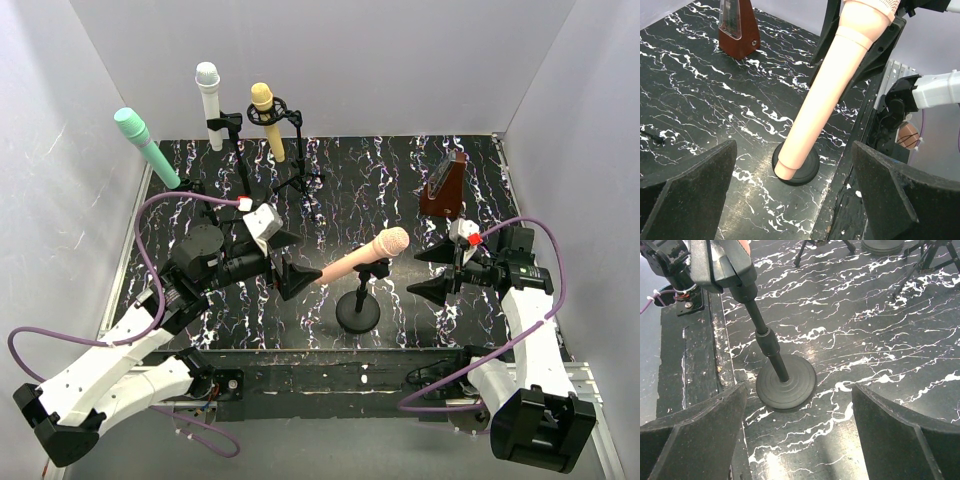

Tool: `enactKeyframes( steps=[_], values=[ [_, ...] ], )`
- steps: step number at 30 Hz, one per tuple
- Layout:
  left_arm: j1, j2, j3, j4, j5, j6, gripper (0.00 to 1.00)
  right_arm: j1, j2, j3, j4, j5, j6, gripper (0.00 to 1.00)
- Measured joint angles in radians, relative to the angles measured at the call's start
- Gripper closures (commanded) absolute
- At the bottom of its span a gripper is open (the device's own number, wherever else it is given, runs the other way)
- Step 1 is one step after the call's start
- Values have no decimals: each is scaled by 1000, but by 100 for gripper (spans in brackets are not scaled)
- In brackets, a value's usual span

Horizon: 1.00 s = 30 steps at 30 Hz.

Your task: Attach the microphones to the stand

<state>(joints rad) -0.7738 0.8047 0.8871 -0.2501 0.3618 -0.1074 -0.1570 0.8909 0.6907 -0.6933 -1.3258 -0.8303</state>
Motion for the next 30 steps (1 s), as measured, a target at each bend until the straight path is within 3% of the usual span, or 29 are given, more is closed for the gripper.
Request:
enactKeyframes(
  steps=[16, 30],
  values=[
    [0, 10, -15, 41, -35, -5, 2, 0, 0, 0, -18, 21, -47, 9],
    [0, 47, -15, 65, 51, 30, 2, 0, 0, 0, -24, 22, -60, 9]
  ],
)
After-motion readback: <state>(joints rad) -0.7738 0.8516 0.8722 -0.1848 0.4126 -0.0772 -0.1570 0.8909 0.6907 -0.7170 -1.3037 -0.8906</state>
